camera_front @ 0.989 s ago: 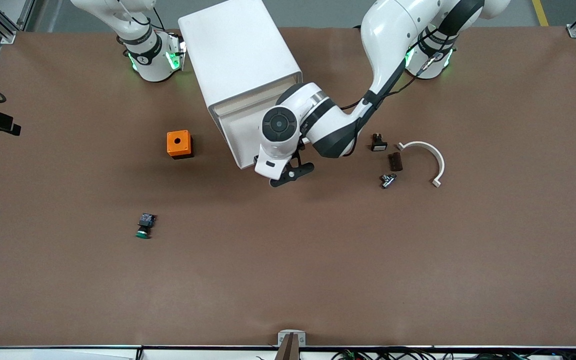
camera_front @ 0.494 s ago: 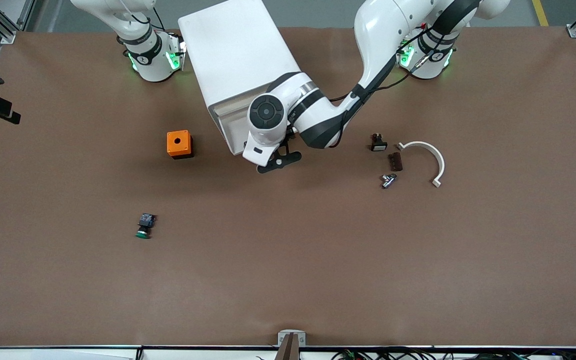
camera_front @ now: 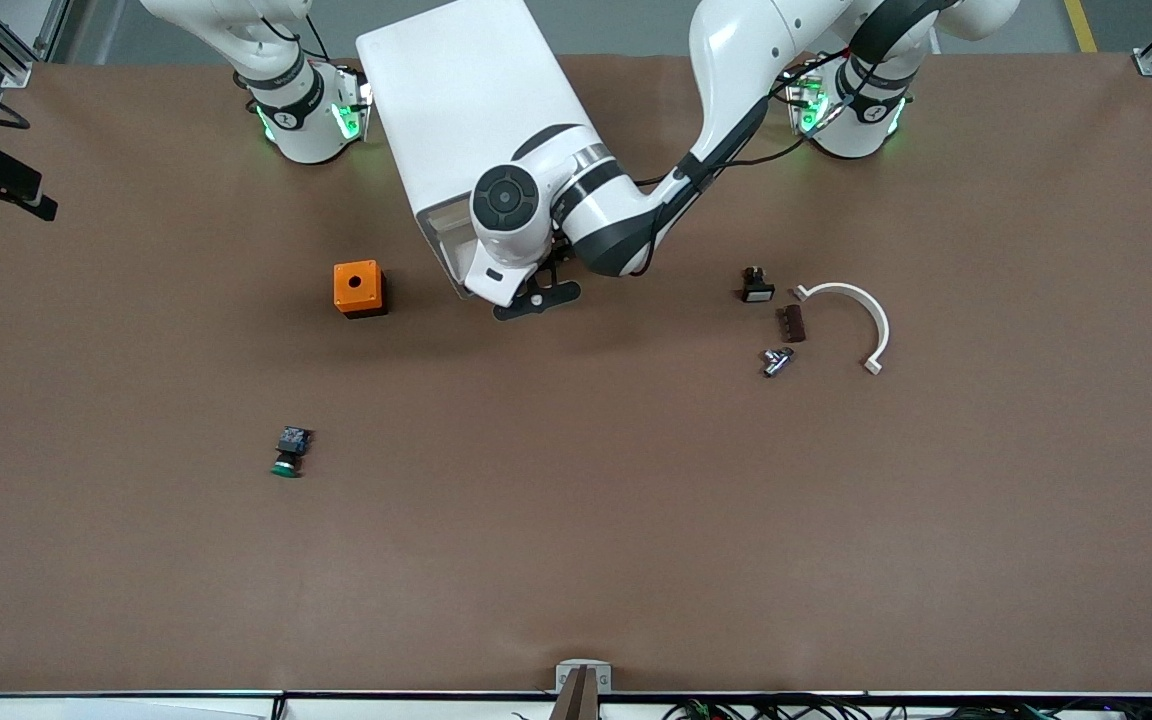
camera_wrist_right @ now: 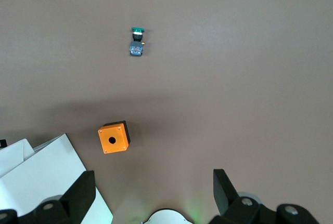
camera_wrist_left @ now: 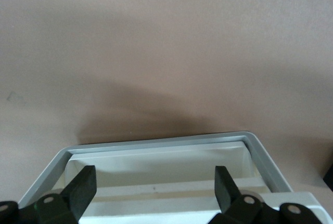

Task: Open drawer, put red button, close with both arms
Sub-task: 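Push the drawer shut into the cabinet with the left gripper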

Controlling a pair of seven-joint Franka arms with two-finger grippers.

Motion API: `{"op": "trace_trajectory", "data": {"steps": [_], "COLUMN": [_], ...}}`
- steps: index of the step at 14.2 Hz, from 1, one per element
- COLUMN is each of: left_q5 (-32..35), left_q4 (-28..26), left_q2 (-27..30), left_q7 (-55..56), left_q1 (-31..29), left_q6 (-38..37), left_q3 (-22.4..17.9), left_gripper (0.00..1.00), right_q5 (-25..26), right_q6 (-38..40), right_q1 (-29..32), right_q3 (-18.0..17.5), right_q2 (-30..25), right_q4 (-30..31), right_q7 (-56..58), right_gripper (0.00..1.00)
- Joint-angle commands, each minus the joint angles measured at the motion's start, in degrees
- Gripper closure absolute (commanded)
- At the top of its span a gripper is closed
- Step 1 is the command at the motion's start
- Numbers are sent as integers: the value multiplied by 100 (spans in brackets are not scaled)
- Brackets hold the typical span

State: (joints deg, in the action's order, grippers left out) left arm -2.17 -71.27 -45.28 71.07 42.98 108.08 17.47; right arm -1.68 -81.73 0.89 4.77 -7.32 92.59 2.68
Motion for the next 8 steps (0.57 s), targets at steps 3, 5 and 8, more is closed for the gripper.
{"op": "trace_trajectory", "data": {"steps": [3, 5, 8], "left_q5": [41, 32, 32], "left_q4": [-19, -19, -28], "left_q2": [-42, -77, -77], "left_q7": [12, 12, 12], "left_q1": [149, 237, 308], "left_q6": [-7, -7, -7], "left_q3": [29, 29, 29], "left_gripper": [0, 0, 0], "right_q5": [-8, -8, -17], "right_q6": [-46, -36, -28], "right_q1": [-124, -116, -63], "right_q3": [-2, -2, 16], "right_q2": [-339, -357, -349], "right_q4": [313, 295, 278], "right_q7": [-240, -259, -189], "right_gripper": [0, 0, 0]}}
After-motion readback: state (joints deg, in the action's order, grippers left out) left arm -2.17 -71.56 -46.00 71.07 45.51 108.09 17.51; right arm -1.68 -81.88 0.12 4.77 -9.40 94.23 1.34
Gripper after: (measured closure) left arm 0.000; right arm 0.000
